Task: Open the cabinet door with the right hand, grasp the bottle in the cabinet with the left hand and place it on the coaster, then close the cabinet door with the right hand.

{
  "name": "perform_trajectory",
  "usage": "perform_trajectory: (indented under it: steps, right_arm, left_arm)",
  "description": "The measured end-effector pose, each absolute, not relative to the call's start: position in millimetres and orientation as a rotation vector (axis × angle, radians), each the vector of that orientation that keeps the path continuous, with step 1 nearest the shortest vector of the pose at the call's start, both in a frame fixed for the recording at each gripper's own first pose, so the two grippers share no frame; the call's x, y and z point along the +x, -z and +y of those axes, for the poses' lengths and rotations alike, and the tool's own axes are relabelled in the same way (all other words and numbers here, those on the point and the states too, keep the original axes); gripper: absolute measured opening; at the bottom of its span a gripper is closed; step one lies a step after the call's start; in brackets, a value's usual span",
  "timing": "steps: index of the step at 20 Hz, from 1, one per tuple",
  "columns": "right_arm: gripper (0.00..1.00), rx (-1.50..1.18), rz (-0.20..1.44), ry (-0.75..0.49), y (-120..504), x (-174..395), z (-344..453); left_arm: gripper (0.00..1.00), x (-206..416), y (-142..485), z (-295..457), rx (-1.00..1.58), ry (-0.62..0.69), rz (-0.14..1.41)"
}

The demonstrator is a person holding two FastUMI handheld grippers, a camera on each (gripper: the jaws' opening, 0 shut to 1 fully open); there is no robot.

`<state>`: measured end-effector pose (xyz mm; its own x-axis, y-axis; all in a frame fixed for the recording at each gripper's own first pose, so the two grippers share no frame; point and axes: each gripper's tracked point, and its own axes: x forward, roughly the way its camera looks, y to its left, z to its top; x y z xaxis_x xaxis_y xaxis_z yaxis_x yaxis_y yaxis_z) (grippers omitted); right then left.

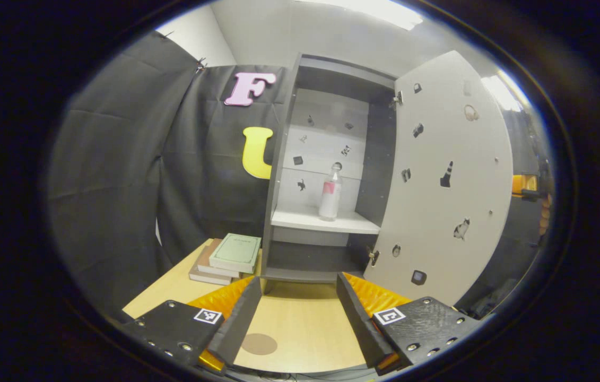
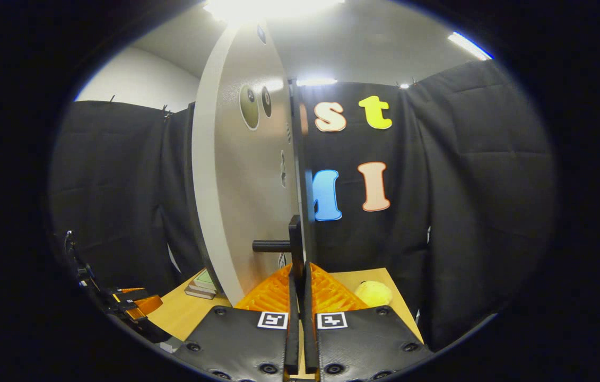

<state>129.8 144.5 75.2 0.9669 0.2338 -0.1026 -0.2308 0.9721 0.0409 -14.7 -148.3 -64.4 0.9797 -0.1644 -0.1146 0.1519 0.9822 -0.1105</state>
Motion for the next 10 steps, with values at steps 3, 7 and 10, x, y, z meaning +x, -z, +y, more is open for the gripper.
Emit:
perform_trajectory:
  steps: [3, 7, 10]
  right_arm:
    - [0.02, 0.091, 0.1, -0.245, -72.7, 124.1, 149.6]
    - [0.06, 0.027, 0.103, -0.161, -63.9, 118.1, 142.2]
    - [0.06, 0.04, 0.118, -0.127, -57.3, 97.1, 141.3]
  left_arm:
    - [0.86, -10.3, 70.8, -147.0, -0.093, 0.187, 0.14]
    - [0.86, 2.8, 70.1, -144.9, -0.105, 0.229, 0.137]
    - [0.86, 14.6, 71.4, -141.1, -0.105, 0.274, 0.139]
